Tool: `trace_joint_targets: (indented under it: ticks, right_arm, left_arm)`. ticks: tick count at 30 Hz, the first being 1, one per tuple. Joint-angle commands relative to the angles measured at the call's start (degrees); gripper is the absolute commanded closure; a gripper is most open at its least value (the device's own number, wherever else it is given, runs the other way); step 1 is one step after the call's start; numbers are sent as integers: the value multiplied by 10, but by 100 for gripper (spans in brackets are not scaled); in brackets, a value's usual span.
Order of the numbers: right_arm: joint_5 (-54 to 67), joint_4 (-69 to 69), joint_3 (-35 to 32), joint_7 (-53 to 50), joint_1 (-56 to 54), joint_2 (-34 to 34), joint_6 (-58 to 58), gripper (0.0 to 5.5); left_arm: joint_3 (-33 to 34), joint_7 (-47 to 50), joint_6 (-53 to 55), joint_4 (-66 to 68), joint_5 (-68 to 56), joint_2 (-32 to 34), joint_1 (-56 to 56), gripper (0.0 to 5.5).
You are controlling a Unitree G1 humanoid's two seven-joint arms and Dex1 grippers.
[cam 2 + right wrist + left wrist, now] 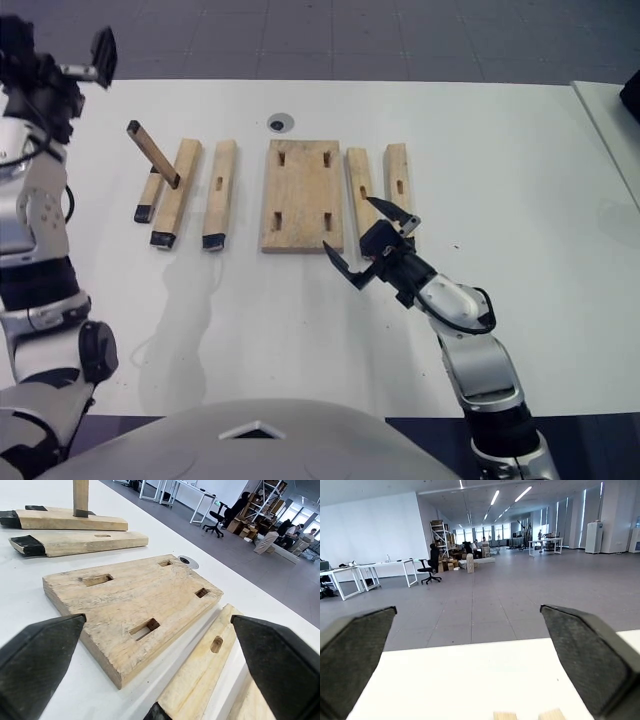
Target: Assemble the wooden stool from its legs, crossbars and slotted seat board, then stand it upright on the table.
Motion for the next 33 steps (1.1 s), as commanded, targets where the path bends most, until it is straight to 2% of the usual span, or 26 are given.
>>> trace_joint_targets:
  ticks: [1, 6, 10, 21, 27, 33]
  right_arm:
    - [0, -16, -8, -5, 14, -1, 8, 10]
    - [3, -17, -12, -2, 19, -4, 10, 10]
    - [3, -15, -13, 1, 14, -5, 12, 10]
    - [3, -16, -12, 6, 17, -5, 14, 10]
    - [4, -11, -12, 8, 9, -5, 15, 10]
    - [4, -10, -11, 10, 5, -5, 15, 10]
  left_arm:
    - [-11, -6, 42, -94, -16, -35, 159, 16]
    - [-47, -26, 30, -80, -2, -55, 255, 69]
    - [-75, -41, 15, -40, 15, -51, 288, 139]
    - [-73, -34, -19, 35, 22, -66, 275, 337]
    - [-93, -38, -41, 90, 38, -68, 235, 345]
    - [-77, -31, -68, 115, 38, -69, 204, 345]
